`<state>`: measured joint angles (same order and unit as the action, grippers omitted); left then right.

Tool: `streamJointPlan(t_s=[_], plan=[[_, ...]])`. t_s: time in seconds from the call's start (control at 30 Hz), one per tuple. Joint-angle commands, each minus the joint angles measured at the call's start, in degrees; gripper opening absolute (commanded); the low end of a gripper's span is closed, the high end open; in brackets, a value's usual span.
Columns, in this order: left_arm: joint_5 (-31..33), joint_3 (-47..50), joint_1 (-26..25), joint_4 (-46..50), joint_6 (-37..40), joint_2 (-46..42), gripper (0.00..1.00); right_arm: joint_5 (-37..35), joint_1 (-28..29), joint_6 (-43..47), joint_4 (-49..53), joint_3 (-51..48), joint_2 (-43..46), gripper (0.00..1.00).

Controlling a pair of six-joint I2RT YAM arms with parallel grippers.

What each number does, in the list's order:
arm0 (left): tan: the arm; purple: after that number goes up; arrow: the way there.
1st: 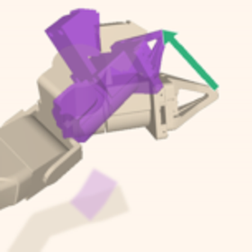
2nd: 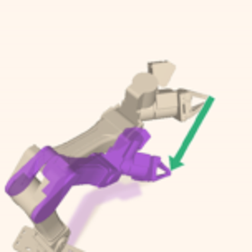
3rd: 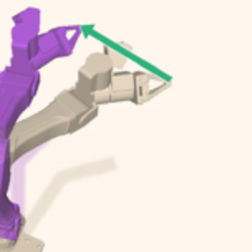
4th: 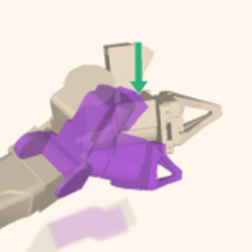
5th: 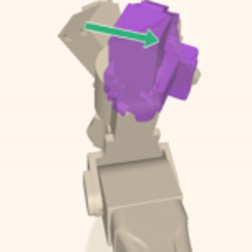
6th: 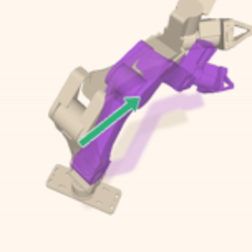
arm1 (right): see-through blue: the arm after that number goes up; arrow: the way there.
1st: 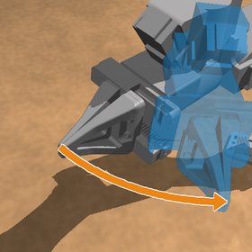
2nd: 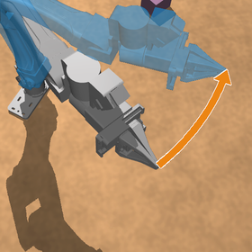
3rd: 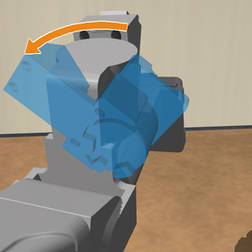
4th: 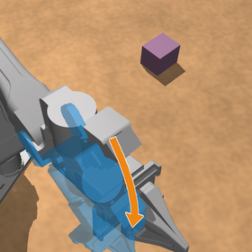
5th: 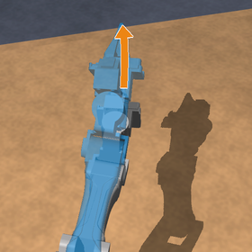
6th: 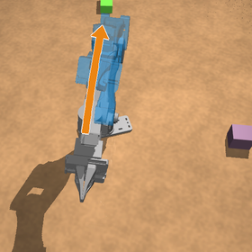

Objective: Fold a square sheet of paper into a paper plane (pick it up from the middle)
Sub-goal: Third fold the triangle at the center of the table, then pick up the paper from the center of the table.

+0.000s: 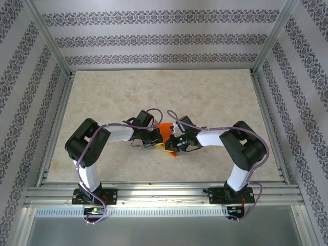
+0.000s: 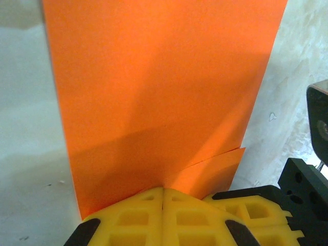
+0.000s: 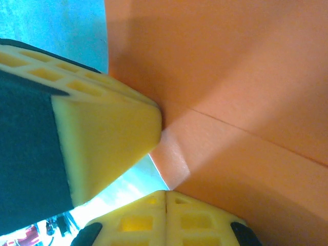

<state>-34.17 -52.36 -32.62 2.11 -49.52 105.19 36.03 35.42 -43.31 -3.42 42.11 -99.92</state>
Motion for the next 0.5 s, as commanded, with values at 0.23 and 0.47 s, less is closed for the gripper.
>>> streamJointPlan(t_s=[0.23,0.47], plan=[[3.9,2.6,-0.1,3.0,-1.1,2.8,0.04,0.7,-2.4,1.4,1.8,-11.3,8.8,0.06],[3.3,4.6,-0.2,-1.5,-4.7,1.1,0.04,-1.7,-3.8,5.0,4.8,-9.2,19.3,0.07]])
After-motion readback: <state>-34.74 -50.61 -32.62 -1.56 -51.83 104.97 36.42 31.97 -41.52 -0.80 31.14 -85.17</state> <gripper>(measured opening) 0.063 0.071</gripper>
